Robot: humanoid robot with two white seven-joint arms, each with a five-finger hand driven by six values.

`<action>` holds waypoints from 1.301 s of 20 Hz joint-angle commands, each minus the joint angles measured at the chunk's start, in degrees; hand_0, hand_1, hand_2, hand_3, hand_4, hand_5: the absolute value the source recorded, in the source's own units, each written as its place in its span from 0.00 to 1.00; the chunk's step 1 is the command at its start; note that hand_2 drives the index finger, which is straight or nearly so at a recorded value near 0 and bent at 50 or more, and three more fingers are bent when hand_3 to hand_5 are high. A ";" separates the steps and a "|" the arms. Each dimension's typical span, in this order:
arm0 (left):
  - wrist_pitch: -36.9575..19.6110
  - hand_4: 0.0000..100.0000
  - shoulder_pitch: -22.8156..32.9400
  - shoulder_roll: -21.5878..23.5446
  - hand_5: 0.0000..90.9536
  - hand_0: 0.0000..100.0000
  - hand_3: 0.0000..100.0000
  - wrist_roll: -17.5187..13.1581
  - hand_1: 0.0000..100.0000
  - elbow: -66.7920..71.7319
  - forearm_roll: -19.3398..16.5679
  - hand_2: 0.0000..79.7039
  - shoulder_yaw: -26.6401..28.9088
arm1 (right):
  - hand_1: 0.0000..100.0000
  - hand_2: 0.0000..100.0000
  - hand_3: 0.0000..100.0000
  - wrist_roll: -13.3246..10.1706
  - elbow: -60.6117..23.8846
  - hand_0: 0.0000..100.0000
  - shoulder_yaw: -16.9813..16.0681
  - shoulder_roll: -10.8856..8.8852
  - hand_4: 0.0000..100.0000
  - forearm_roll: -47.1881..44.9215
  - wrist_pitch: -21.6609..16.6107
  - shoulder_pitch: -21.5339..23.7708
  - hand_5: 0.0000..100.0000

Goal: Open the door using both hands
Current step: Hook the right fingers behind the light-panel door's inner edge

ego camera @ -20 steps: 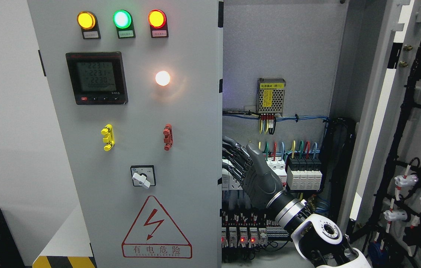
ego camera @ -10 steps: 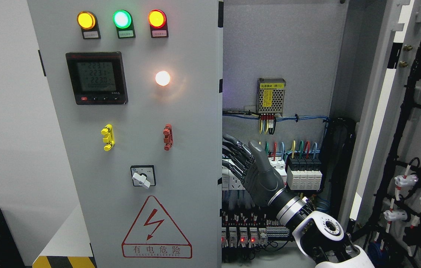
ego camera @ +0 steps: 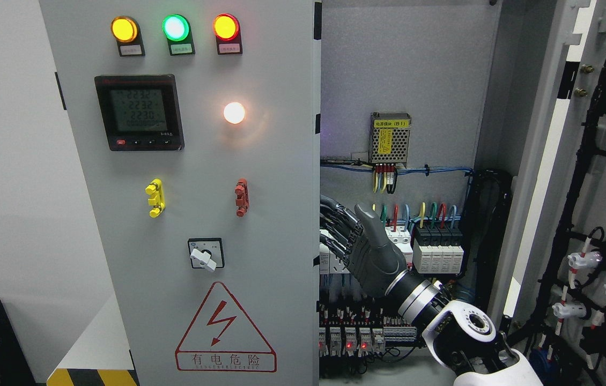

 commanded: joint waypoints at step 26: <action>-0.02 0.00 0.00 0.00 0.00 0.12 0.00 -0.04 0.56 -0.01 1.05 0.00 0.00 | 0.14 0.00 0.00 5.08 0.43 0.06 0.03 -0.66 0.00 -1.18 2.37 -1.53 0.00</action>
